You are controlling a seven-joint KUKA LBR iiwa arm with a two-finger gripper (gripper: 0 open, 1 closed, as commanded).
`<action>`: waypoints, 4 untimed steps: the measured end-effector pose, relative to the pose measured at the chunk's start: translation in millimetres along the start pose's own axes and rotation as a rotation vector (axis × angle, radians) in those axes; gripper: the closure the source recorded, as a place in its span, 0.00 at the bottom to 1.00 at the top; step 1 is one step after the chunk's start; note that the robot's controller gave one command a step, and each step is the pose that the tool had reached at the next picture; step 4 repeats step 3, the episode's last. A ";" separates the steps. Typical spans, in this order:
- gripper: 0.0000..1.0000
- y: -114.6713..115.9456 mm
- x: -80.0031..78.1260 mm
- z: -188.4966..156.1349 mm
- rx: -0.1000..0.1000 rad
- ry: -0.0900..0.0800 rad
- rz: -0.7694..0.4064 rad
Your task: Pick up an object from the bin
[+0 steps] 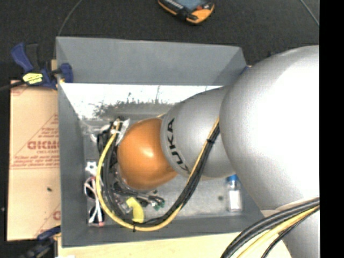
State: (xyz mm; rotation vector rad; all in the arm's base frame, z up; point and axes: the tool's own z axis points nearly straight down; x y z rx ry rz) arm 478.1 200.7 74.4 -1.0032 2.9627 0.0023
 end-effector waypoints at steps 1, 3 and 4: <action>1.00 0.0 0.4 -9.3 0.000 0.001 0.001; 1.00 0.8 1.9 -35.7 -0.003 0.008 0.001; 1.00 0.8 1.9 -35.7 -0.003 0.008 0.001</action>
Offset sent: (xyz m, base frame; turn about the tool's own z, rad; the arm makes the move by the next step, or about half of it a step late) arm -0.0006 -0.0004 0.0695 0.0007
